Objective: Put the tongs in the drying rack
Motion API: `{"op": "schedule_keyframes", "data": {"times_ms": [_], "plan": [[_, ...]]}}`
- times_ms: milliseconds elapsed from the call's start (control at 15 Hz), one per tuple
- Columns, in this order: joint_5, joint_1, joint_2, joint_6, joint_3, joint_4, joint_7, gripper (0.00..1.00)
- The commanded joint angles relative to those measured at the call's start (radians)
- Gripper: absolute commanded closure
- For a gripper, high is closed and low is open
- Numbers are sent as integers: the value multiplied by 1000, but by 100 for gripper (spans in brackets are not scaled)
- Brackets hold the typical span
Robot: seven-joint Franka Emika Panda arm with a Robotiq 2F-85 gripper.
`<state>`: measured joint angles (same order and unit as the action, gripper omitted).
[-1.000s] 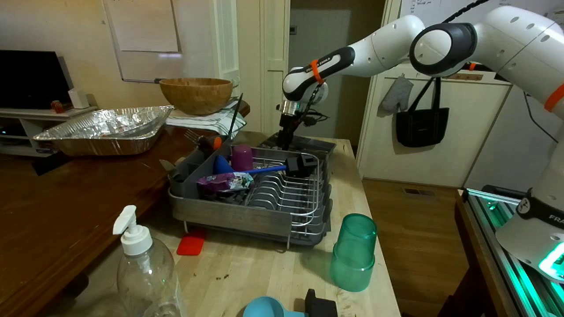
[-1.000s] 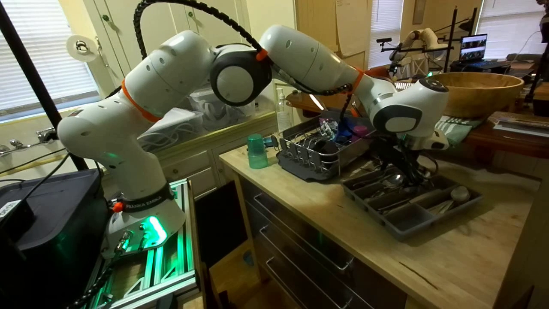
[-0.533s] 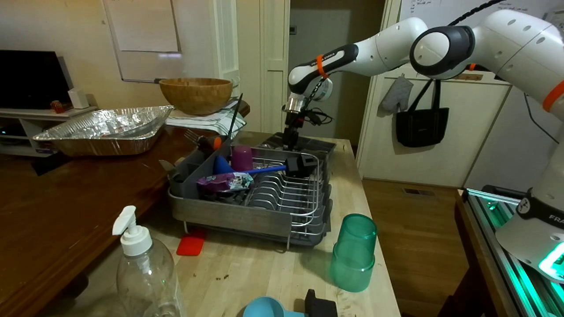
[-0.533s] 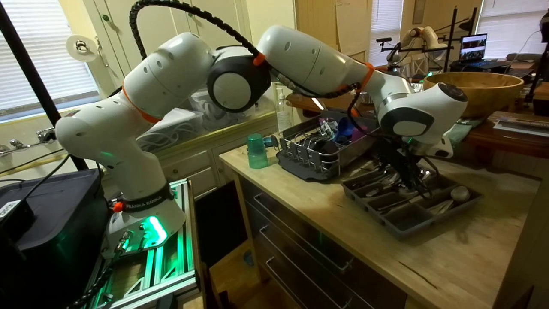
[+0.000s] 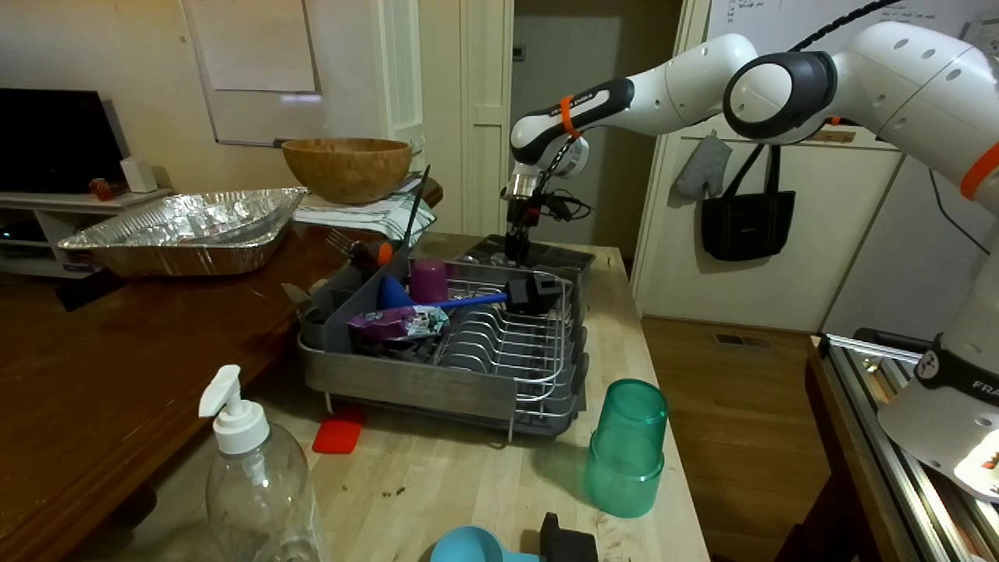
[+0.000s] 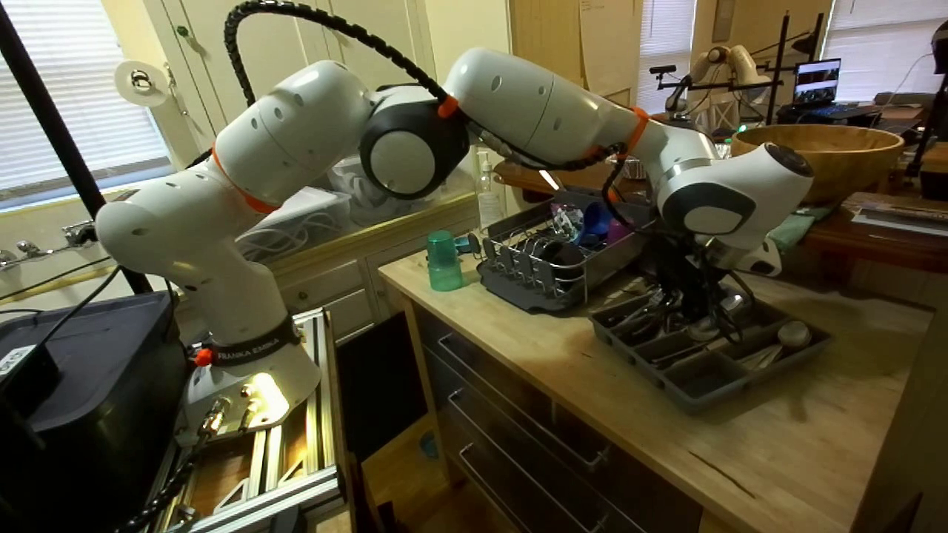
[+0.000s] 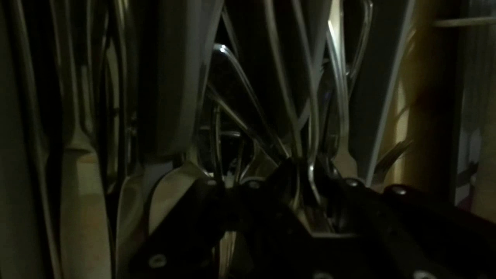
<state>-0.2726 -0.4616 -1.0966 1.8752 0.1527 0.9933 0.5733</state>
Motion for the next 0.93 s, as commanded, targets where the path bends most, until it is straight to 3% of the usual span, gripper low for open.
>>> {"op": "schedule_keyframes", "data": {"times_ms": [0,533,867], "plan": [[-5,14,-2,-7,-8,-16,-72,100],[1,9,140,175,-13,118,-86,97],[-25,-10,285,345,7,313,-55,97]]}}
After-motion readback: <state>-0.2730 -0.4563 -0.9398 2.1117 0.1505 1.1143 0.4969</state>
